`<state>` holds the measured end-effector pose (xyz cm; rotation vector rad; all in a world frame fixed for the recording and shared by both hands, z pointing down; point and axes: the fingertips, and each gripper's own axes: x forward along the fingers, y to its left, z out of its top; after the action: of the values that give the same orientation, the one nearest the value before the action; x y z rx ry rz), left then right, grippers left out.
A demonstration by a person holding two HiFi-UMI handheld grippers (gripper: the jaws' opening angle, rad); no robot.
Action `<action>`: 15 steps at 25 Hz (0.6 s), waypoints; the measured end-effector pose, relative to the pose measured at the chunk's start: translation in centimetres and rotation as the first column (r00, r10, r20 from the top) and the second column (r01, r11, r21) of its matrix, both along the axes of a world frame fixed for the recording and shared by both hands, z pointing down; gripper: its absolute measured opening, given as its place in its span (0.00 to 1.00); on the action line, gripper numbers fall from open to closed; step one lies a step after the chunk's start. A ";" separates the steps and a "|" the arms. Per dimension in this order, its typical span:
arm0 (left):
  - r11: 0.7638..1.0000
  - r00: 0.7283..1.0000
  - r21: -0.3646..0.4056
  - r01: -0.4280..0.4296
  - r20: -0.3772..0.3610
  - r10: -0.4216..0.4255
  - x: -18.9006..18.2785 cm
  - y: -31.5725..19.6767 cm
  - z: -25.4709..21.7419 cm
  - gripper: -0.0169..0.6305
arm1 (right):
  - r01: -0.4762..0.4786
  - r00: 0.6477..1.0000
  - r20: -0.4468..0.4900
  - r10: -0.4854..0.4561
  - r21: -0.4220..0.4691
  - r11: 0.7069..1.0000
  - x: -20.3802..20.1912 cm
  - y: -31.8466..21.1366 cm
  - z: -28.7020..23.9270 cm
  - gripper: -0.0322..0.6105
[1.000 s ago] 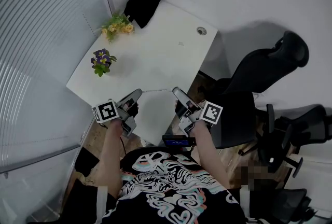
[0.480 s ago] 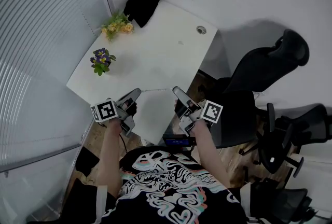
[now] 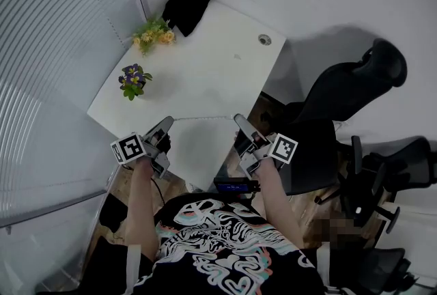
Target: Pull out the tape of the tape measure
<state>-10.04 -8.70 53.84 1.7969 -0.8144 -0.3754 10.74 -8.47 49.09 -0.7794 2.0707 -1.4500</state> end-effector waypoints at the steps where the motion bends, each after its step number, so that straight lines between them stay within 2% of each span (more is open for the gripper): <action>1: 1.000 1.000 -0.001 0.000 0.002 0.000 0.0 0.0 0.1 0.03 | -0.002 1.000 -0.001 0.002 -0.002 1.000 0.0 0.0 0.1 0.39; 4: 1.000 0.999 -0.003 -0.017 0.037 0.017 0.2 0.3 0.4 0.03 | -0.010 1.000 0.001 0.010 -0.006 1.000 0.0 0.0 -0.1 0.39; 8: 0.998 0.987 0.012 -0.055 0.150 0.053 0.5 0.4 0.7 0.03 | 0.000 1.000 -0.008 0.000 0.006 1.000 -0.1 0.0 -0.6 0.39; 15: 0.998 0.984 0.010 -0.058 0.171 0.056 0.3 0.4 0.7 0.03 | 0.006 1.000 -0.020 -0.006 0.005 1.000 -0.3 -0.1 -0.4 0.39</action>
<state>-9.78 -8.35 54.51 1.8805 -0.8786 -0.1920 10.48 -8.52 48.71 -0.7898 2.0922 -1.4453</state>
